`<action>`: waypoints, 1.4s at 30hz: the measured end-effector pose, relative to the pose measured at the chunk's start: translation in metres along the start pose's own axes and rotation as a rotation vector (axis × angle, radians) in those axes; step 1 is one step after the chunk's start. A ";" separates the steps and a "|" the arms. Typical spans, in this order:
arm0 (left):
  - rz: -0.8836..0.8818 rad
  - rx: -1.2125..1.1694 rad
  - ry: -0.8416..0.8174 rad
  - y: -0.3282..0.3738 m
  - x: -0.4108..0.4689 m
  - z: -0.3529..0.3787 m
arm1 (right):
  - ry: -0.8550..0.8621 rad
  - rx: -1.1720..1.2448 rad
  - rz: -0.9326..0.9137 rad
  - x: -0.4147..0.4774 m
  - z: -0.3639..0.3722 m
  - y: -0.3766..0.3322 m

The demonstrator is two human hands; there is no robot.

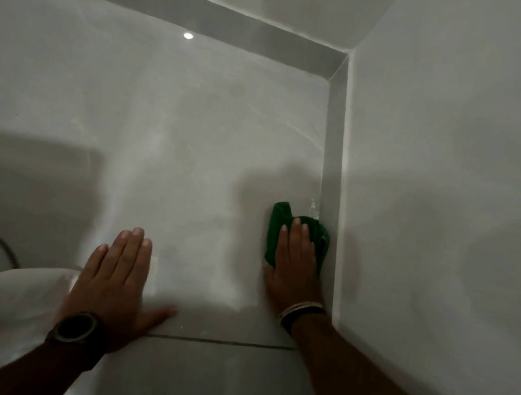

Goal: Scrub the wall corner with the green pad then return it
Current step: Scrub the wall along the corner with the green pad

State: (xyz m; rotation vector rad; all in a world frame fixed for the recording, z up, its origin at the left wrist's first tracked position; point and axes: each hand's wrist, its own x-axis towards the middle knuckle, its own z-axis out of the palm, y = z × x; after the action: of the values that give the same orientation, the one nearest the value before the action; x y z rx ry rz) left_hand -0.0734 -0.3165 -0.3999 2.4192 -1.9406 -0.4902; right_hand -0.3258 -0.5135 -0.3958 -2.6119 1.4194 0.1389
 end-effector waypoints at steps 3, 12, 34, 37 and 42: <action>0.014 0.005 -0.010 -0.001 0.000 -0.002 | 0.013 0.043 0.029 -0.045 0.013 -0.005; 0.025 0.017 0.014 -0.003 0.000 0.003 | 0.023 0.105 0.170 -0.123 0.031 -0.032; 0.035 0.069 0.026 -0.001 0.002 -0.002 | 0.009 -0.028 0.128 0.071 -0.021 0.002; 0.019 0.067 -0.013 0.000 0.002 -0.003 | 0.001 -0.003 0.113 0.032 -0.010 -0.004; -0.023 0.057 -0.053 0.001 0.002 -0.004 | -0.038 0.044 0.118 -0.079 0.007 -0.018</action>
State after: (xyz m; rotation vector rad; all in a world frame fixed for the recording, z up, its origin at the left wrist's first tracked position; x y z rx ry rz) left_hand -0.0734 -0.3195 -0.3960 2.4905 -1.9753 -0.5119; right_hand -0.3539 -0.4373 -0.3886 -2.4778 1.5459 0.1687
